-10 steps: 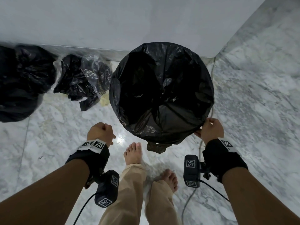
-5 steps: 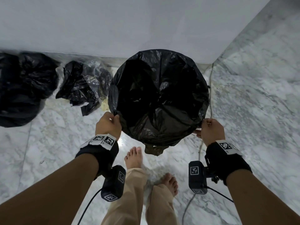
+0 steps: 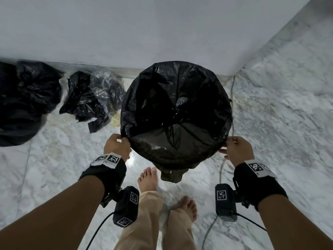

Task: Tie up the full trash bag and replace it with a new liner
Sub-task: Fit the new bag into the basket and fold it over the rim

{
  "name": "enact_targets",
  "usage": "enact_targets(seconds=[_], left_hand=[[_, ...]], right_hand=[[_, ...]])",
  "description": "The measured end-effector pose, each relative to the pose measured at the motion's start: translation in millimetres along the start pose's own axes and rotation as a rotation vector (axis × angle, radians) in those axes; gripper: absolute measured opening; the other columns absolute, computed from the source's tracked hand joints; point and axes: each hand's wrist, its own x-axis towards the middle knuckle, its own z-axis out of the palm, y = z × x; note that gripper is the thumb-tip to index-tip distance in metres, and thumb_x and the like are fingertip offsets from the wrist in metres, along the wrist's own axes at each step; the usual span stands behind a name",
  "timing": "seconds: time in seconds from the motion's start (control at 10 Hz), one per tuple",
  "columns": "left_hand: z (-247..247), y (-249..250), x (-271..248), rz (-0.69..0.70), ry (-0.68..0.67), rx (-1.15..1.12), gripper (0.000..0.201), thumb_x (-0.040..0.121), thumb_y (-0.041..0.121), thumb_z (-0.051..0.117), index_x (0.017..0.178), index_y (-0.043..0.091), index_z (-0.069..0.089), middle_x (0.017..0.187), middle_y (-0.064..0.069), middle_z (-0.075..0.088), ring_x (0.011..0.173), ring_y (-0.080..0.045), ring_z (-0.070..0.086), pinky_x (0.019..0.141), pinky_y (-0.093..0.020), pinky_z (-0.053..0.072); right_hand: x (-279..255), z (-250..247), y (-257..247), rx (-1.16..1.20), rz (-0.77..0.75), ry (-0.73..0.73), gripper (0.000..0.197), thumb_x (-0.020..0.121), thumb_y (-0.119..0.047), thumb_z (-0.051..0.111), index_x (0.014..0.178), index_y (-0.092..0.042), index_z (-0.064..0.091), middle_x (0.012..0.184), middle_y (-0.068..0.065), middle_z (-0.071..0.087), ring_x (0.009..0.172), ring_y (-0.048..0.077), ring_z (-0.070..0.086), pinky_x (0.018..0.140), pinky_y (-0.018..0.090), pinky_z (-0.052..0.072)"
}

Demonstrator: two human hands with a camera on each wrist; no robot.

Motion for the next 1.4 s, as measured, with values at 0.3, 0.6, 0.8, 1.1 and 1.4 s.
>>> enact_targets(seconds=[0.3, 0.6, 0.8, 1.1, 1.4], left_hand=[[6, 35, -47, 0.941, -0.068, 0.645, 0.050, 0.080, 0.039, 0.038, 0.117, 0.010, 0.054, 0.109, -0.013, 0.055, 0.096, -0.034, 0.054, 0.077, -0.043, 0.050], [81, 56, -24, 0.680, -0.470, 1.085, 0.058, 0.092, 0.051, 0.035, 0.145, 0.026, 0.029, 0.154, -0.004, 0.029, 0.140, -0.028, 0.027, 0.112, -0.047, 0.026], [97, 29, -17, 0.417, -0.675, 1.210, 0.049, 0.096, 0.045, 0.037, 0.133, 0.015, 0.050, 0.141, -0.011, 0.049, 0.131, -0.032, 0.042, 0.110, -0.043, 0.031], [109, 9, -8, 0.400, -0.631, 1.164, 0.052, 0.092, 0.051, 0.037, 0.121, 0.013, 0.058, 0.128, -0.011, 0.059, 0.121, -0.032, 0.052, 0.105, -0.046, 0.035], [77, 44, -9, 0.529, -0.487, 0.884, 0.042, 0.090, 0.052, 0.039, 0.111, 0.021, 0.060, 0.112, -0.005, 0.066, 0.106, -0.027, 0.061, 0.086, -0.035, 0.049]], right_hand=[[-37, -7, -86, -0.526, -0.548, -0.045, 0.012, 0.091, -0.035, 0.052, 0.100, -0.029, 0.057, 0.097, -0.010, 0.061, 0.089, 0.012, 0.060, 0.078, 0.032, 0.048], [27, 86, -151, -0.907, -0.651, -0.503, 0.018, 0.090, -0.030, 0.050, 0.104, -0.034, 0.061, 0.112, -0.007, 0.066, 0.101, 0.018, 0.062, 0.087, 0.036, 0.052], [85, 137, -150, -1.193, -0.617, -0.612, 0.024, 0.090, -0.023, 0.056, 0.111, -0.020, 0.066, 0.119, 0.007, 0.066, 0.107, 0.028, 0.062, 0.092, 0.034, 0.050], [107, 139, -145, -1.166, -0.677, -0.445, 0.032, 0.085, -0.028, 0.060, 0.115, -0.019, 0.065, 0.122, 0.014, 0.062, 0.109, 0.034, 0.060, 0.094, 0.040, 0.051], [68, 107, -155, -0.946, -0.620, -0.331, 0.033, 0.081, -0.034, 0.059, 0.110, -0.019, 0.065, 0.117, 0.008, 0.064, 0.103, 0.032, 0.062, 0.085, 0.036, 0.052]])
